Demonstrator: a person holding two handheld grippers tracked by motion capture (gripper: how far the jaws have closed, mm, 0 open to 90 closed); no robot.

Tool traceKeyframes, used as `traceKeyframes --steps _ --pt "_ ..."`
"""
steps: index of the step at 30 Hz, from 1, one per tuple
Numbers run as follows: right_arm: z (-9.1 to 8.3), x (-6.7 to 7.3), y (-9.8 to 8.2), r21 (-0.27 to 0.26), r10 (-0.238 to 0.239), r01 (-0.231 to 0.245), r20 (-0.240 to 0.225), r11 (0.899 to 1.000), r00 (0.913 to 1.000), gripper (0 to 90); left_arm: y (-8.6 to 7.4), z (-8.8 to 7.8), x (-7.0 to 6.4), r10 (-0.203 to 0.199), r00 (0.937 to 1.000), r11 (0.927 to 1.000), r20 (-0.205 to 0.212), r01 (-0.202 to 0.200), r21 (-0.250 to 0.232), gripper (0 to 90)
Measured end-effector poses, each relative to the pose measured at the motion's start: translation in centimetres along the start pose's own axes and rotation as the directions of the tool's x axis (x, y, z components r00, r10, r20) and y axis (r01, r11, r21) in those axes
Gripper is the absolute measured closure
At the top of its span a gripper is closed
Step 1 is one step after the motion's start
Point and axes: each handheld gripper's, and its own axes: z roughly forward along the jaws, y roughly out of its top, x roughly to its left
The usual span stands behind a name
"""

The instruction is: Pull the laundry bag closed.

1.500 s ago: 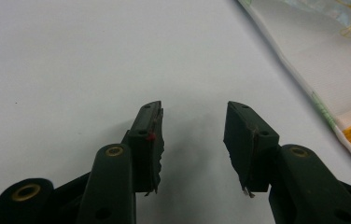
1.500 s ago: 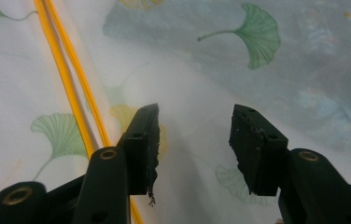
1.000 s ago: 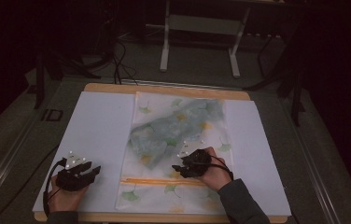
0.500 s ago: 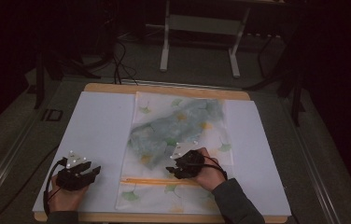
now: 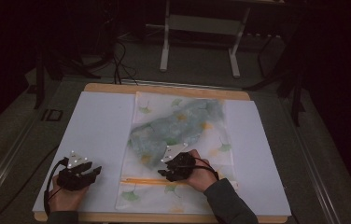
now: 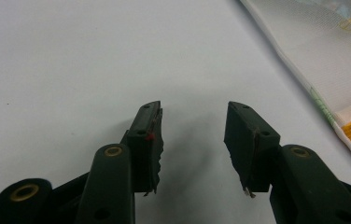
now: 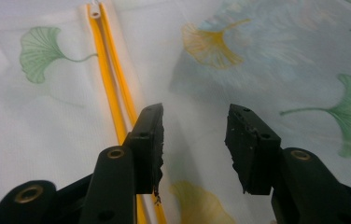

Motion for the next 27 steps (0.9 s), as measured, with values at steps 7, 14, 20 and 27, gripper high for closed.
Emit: traceKeyframes --steps 7,14,20,27 --pt "0.9 0.6 0.7 0.007 -0.012 0.012 -0.026 1.000 0.9996 56.1 0.1 0.1 -0.3 0.014 0.9998 0.9999 0.015 -0.014 0.000 55.8" --pt "1.6 0.9 1.2 0.009 -0.022 0.022 -0.043 1.000 0.9988 55.4 0.1 0.1 -0.3 0.013 0.9997 0.9999 0.019 -0.013 -0.002 55.6" --pt "2.1 1.2 1.4 0.012 -0.036 0.037 -0.046 0.999 0.9983 57.1 0.2 0.1 -0.3 0.019 0.9996 0.9998 0.020 -0.019 0.000 55.5" --pt "2.4 1.3 1.9 0.010 -0.047 0.048 -0.052 0.999 0.9975 57.8 0.2 0.1 -0.3 0.017 0.9997 0.9998 0.018 -0.017 0.002 55.5"
